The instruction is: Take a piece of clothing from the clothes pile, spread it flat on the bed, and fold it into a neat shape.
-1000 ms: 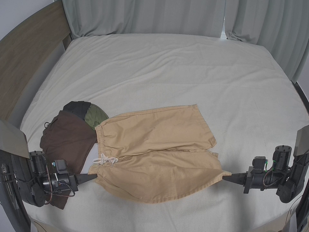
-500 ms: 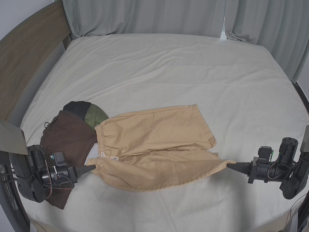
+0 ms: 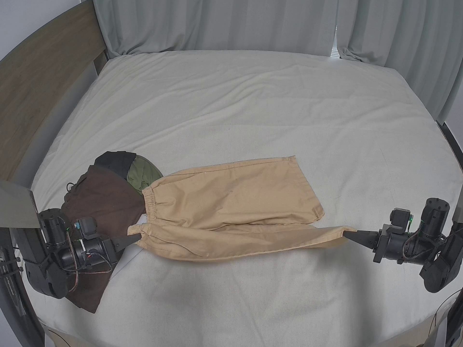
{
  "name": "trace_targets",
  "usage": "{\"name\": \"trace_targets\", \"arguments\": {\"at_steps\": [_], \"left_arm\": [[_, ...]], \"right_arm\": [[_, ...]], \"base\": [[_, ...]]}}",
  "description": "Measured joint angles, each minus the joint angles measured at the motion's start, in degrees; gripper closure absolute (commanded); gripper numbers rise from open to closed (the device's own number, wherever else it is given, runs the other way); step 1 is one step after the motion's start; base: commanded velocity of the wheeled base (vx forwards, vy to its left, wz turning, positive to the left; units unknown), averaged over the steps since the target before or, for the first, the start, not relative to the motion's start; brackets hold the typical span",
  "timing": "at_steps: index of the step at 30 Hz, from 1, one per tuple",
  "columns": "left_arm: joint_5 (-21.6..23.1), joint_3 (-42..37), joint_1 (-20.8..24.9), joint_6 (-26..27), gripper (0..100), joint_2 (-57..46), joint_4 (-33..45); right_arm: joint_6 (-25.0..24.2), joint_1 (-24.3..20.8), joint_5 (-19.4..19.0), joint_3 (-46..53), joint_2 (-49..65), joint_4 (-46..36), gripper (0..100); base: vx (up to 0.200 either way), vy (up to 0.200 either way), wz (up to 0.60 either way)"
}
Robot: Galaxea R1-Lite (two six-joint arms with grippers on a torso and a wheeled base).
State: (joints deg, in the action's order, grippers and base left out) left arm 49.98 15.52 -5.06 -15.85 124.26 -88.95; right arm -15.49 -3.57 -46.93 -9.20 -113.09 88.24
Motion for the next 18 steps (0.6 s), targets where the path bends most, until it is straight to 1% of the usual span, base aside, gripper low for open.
{"name": "trace_targets", "arguments": {"at_steps": [4,7,13,18], "left_arm": [[-2.02,0.38,0.49,-0.02,100,-0.50,-0.02],[-2.44,0.52,0.84,-0.05,100,-0.69,0.00],[-2.77,1.26,1.07,-1.15,100,-1.19,0.00],[-4.28,2.41,1.10,-2.79,100,-1.60,-0.02]], "right_arm": [[-0.07,-0.30,1.32,-1.05,0.09,-0.02,100],[-0.43,-0.45,1.78,-1.88,0.20,-0.05,100],[-4.67,-0.69,3.10,-5.27,0.68,-0.05,100],[-6.03,-0.69,3.56,-8.05,0.96,-0.02,100]], "base": [[0.000,0.000,0.00],[0.000,0.000,0.00],[0.000,0.000,0.00],[0.000,0.000,0.00]]}}
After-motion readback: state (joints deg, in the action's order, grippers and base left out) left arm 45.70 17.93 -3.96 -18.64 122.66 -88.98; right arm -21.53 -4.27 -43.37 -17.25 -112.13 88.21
